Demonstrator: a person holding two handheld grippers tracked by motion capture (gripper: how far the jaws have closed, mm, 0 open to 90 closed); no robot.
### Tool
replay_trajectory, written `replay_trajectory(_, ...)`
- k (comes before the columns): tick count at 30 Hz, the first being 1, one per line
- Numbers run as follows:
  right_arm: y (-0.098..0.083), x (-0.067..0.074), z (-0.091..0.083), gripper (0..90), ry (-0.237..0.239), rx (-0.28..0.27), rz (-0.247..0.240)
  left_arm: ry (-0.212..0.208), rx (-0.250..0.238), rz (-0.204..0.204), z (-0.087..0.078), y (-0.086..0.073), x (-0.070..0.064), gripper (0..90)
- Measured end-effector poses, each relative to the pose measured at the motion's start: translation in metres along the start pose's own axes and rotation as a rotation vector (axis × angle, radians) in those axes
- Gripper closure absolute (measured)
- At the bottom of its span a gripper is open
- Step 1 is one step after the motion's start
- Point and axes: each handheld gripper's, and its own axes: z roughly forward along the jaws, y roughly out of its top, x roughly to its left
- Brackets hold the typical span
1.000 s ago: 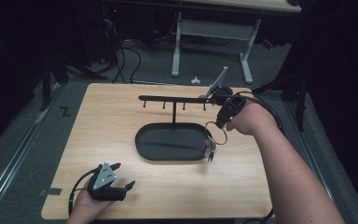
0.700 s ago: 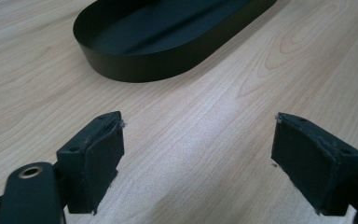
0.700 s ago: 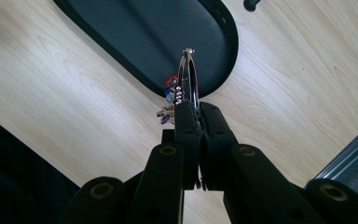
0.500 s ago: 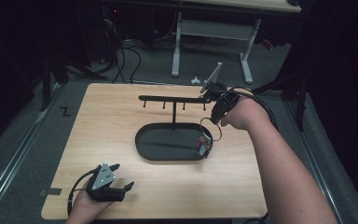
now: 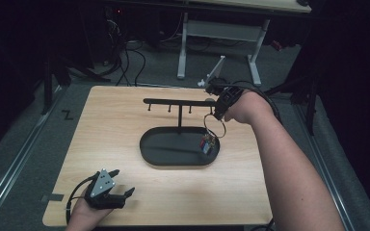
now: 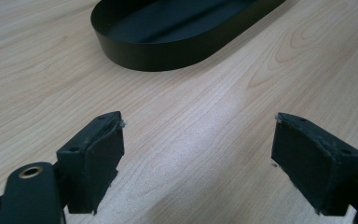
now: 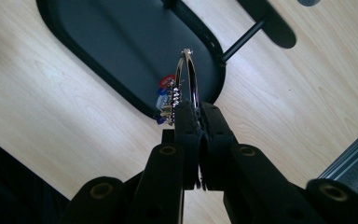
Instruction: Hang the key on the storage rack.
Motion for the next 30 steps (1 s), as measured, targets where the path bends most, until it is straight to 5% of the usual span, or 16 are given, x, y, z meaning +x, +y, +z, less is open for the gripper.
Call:
replay_trajectory(9, 0.009, -0.015, 0.007, 87.7, 0.000, 0.005, 0.022, -0.019, 0.019, 0.026, 0.005, 0.001, -0.005, 17.4)
replay_trajectory(30, 0.024, -0.032, 0.029, 87.5, -0.008, -0.006, 0.037, 0.027, 0.029, 0.008, -0.010, -0.009, -0.001, 17.6)
